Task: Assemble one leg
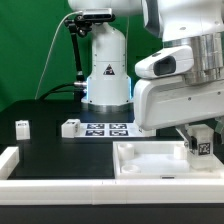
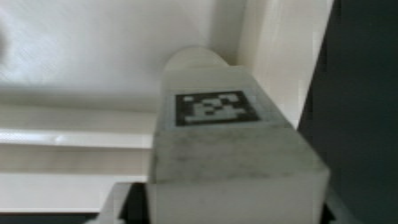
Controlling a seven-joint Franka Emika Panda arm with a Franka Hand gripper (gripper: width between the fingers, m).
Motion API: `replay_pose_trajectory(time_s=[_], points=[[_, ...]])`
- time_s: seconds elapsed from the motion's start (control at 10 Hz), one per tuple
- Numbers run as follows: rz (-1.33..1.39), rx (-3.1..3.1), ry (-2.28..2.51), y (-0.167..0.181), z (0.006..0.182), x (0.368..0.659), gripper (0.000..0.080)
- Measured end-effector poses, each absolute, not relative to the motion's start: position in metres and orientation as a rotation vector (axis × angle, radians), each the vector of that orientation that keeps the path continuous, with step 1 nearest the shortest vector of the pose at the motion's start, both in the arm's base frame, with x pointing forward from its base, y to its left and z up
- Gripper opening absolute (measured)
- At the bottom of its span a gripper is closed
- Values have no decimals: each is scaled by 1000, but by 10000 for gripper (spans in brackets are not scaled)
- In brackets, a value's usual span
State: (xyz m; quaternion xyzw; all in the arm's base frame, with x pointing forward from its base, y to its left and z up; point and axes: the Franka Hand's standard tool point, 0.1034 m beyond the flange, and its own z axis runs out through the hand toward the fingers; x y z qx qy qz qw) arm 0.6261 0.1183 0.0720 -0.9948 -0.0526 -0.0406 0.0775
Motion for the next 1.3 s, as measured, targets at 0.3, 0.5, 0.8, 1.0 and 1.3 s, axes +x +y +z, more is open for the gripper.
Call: replay_pose_trajectory(time_s=[0.3,0.5,0.8,1.0,1.3], points=[[-133,-2981,51,116,71,628,291],[-168,-2937,531,111,71,627,291],[-167,-2719,1207,105,70,628,292],[-125,-2477,1613,101,69,627,292],[-68,-2181,2001,100,68,622,292]])
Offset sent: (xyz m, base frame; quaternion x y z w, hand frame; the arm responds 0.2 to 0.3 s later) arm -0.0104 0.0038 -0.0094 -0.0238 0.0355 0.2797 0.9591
